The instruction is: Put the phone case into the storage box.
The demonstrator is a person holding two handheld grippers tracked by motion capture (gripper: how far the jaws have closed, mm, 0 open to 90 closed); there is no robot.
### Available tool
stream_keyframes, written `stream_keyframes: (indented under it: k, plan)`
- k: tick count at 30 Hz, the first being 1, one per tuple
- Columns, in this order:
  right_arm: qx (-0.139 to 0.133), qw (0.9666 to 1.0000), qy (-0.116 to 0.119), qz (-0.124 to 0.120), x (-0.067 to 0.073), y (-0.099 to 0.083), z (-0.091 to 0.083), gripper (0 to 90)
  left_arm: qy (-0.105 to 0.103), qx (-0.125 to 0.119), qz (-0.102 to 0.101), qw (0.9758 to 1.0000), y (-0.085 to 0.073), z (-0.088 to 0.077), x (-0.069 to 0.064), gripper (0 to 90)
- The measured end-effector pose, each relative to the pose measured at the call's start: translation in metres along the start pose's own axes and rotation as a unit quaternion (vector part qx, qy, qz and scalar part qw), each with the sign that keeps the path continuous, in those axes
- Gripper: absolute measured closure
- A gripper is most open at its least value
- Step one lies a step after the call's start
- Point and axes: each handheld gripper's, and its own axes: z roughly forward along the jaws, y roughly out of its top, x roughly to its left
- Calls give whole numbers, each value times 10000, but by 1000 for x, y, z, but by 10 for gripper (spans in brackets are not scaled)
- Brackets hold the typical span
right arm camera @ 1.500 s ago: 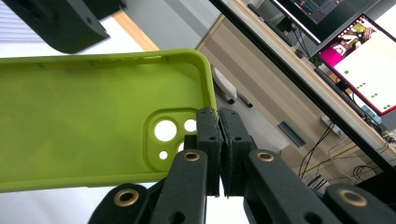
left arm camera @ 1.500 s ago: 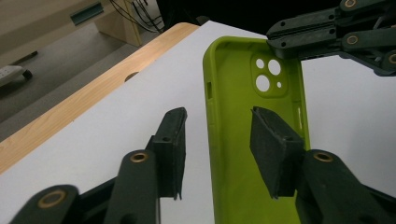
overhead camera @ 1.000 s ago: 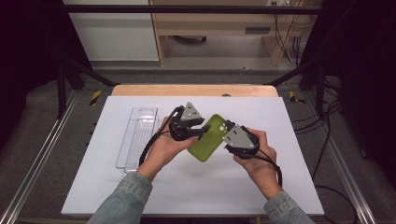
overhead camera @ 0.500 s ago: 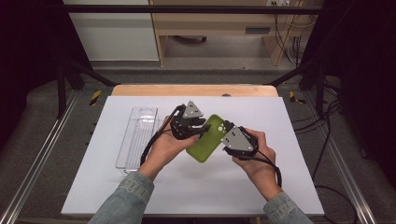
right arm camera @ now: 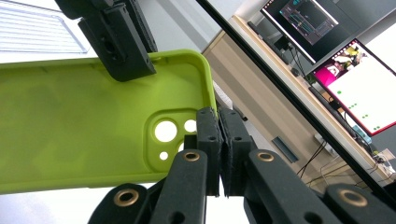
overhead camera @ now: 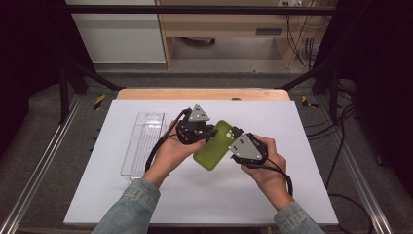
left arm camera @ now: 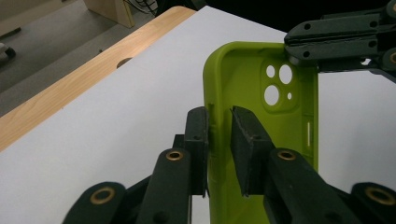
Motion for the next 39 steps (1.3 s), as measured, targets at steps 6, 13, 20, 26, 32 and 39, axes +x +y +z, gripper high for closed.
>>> stream_keyframes:
  k: [6,13,20,26,32,39]
  plan:
    - [-1,10000,16,-35,3,3,0,881,79,114,-80,9999,0,-2,1,809]
    - [-49,10000,10,-29,5,4,0,879,422,160,64,9990,2,-4,-5,848]
    - [-101,9999,87,62,3,5,-1,873,668,53,165,9976,0,-5,-10,865]
    - [-143,9995,222,200,1,6,-1,861,764,55,192,9969,-1,-4,-11,867]
    - [-164,9971,459,586,0,7,-1,666,867,99,177,9960,-4,-3,-10,868]
    - [-256,9883,688,1337,-5,7,-7,402,914,48,99,9958,-9,-4,-6,868]
